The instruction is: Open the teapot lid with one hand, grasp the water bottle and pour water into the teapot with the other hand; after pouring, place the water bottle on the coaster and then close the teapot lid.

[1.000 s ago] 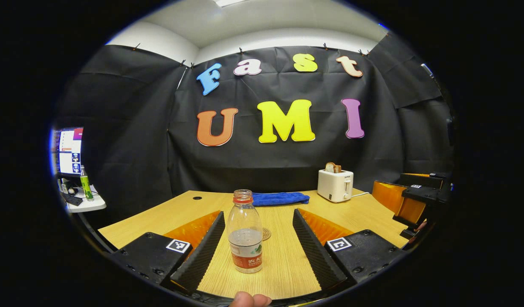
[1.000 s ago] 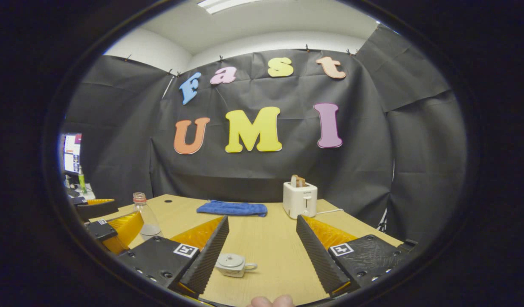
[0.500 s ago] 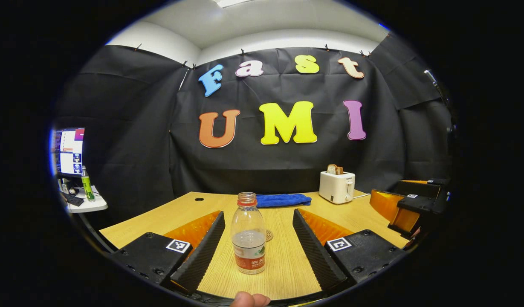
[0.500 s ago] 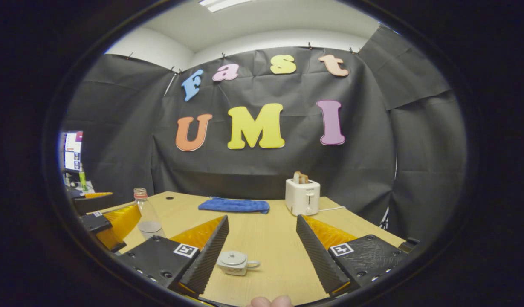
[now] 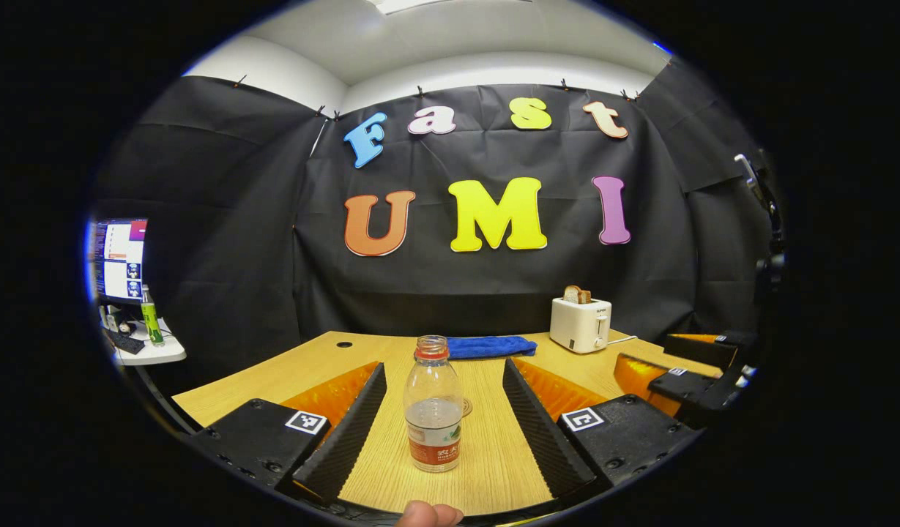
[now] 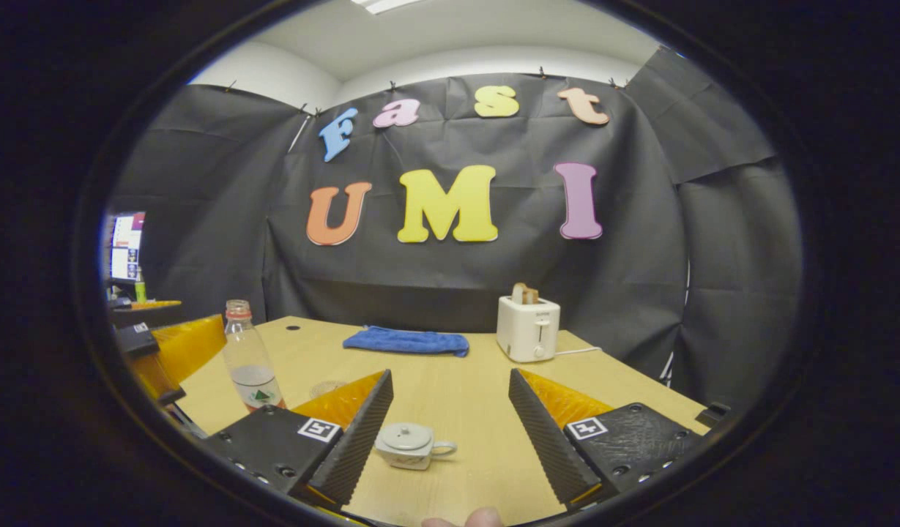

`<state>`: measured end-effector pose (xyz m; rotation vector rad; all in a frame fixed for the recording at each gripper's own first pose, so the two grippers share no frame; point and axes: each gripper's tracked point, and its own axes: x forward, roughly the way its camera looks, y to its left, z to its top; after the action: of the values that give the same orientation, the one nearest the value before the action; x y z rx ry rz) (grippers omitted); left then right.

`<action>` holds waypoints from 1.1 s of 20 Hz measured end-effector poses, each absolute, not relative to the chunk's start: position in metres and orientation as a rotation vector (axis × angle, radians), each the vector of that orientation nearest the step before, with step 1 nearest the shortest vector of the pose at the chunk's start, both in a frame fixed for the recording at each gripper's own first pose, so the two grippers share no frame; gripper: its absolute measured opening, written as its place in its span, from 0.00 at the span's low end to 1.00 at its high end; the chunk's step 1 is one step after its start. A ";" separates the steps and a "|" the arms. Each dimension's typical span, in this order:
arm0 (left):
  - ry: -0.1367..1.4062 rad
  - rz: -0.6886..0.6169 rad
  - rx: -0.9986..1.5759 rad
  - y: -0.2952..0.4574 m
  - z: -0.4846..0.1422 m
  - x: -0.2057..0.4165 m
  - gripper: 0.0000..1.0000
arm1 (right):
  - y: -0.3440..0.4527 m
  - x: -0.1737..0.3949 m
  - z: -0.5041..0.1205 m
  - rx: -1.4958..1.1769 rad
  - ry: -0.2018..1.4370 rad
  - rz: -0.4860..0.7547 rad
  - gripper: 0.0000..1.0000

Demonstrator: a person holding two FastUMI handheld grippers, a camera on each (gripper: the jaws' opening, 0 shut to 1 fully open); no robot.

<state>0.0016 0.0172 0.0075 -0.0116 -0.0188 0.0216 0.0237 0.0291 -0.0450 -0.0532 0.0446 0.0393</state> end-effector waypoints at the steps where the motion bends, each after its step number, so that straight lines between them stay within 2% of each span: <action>1: -0.021 0.023 -0.014 0.019 0.009 0.002 1.00 | 0.031 0.028 -0.053 -0.059 0.057 0.042 0.94; 2: -0.023 0.026 -0.018 0.021 0.009 0.002 1.00 | 0.034 0.032 -0.058 -0.061 0.066 0.047 0.96; 3: -0.022 0.025 -0.020 0.022 0.009 0.002 1.00 | 0.037 0.036 -0.065 -0.062 0.074 0.055 0.93; 6: -0.026 0.032 -0.023 0.025 0.011 0.001 1.00 | 0.044 0.047 -0.081 -0.062 0.095 0.072 0.93; 7: -0.025 0.032 -0.025 0.027 0.012 0.000 1.00 | 0.045 0.052 -0.087 -0.063 0.103 0.074 0.96; 14: -0.030 0.041 -0.034 0.034 0.014 0.001 1.00 | 0.057 0.075 -0.118 -0.098 0.167 0.104 0.95; 17: -0.031 0.045 -0.031 0.038 0.014 0.001 1.00 | 0.061 0.079 -0.123 -0.107 0.184 0.113 0.75; 20: -0.028 0.046 -0.033 0.038 0.013 0.002 1.00 | 0.062 0.083 -0.126 -0.118 0.201 0.120 0.48; 22: -0.026 0.043 -0.035 0.037 0.012 0.001 1.00 | 0.066 0.081 -0.129 -0.111 0.207 0.136 0.22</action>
<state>0.0012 0.0368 0.0124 -0.0354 -0.0257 0.0427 0.0808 0.0663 -0.1285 -0.1106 0.2070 0.1360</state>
